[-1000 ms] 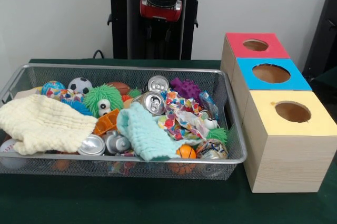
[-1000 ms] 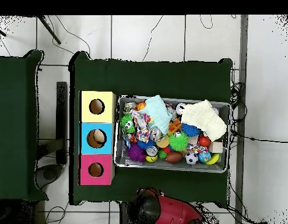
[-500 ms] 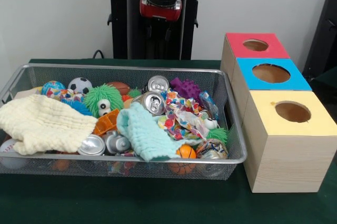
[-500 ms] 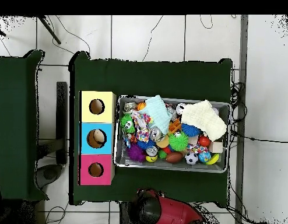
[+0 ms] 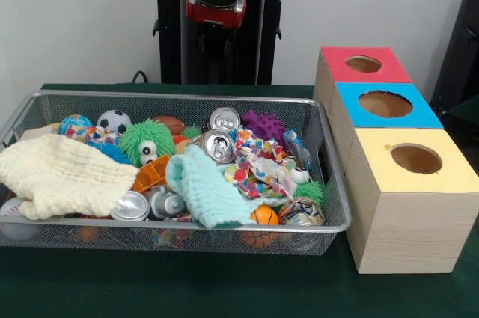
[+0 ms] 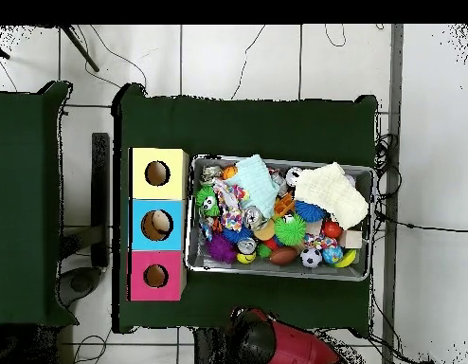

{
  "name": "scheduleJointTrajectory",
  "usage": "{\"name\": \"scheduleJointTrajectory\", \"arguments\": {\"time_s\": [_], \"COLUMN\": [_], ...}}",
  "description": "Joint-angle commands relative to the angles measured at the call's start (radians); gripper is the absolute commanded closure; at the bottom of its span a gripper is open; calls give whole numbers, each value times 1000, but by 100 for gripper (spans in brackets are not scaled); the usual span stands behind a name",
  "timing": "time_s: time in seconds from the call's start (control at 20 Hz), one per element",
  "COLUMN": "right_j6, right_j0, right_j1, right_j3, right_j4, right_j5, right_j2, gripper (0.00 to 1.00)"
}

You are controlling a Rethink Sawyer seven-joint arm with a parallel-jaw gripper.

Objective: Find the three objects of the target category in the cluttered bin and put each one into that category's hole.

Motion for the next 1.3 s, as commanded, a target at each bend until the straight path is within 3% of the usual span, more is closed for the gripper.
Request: {"name": "scheduleJointTrajectory", "arguments": {"time_s": [0.05, 0.5, 0.95, 1.3], "right_j6": [151, 157, 129, 110], "right_j0": [-45, -80, -175, -238], "right_j1": [-33, -32, 31, 16], "right_j3": [-9, 26, 15, 11], "right_j4": [-13, -30, -89, -137], "right_j5": [-70, -102, -161, -154], "right_j2": [72, 63, 74, 70], "gripper": [0, 0, 0, 0]}}
